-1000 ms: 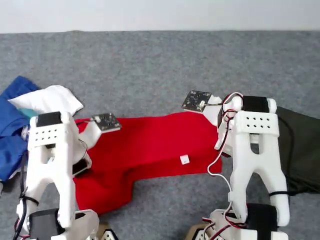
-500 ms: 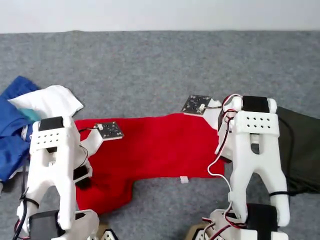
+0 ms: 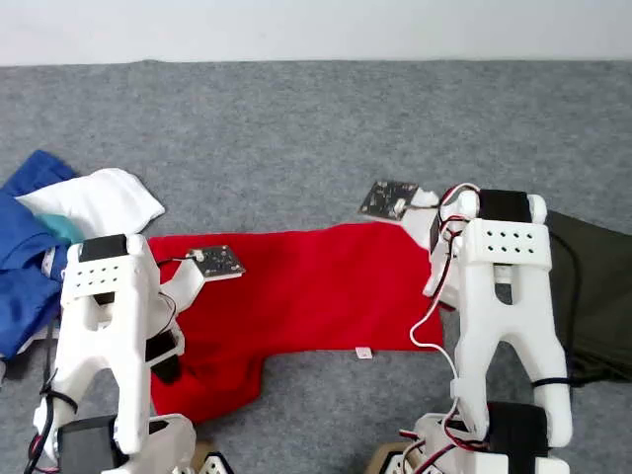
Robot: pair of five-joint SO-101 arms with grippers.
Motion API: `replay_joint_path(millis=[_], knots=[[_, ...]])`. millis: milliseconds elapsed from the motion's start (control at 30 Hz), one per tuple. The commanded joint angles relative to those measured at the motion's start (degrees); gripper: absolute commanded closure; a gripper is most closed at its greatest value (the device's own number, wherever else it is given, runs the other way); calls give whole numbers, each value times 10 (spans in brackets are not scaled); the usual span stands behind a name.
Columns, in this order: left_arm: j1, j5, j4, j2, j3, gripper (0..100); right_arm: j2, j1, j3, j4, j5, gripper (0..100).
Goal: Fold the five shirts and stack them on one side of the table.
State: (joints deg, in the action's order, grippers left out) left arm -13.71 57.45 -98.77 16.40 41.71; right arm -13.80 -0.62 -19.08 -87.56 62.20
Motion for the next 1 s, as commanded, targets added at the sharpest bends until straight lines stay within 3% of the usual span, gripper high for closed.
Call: replay_joint_path(millis=[0, 267, 700, 967], knots=[[-11, -18, -18, 19, -8, 898, -23, 19, 8, 34, -33, 835], [-3, -65, -19, 40, -21, 876, 65, 50, 12, 40, -85, 835], [16, -67, -18, 353, -44, 826, 107, 87, 35, 44, -163, 835], [11, -68, -18, 368, -50, 826, 109, 112, 59, 69, -171, 835]])
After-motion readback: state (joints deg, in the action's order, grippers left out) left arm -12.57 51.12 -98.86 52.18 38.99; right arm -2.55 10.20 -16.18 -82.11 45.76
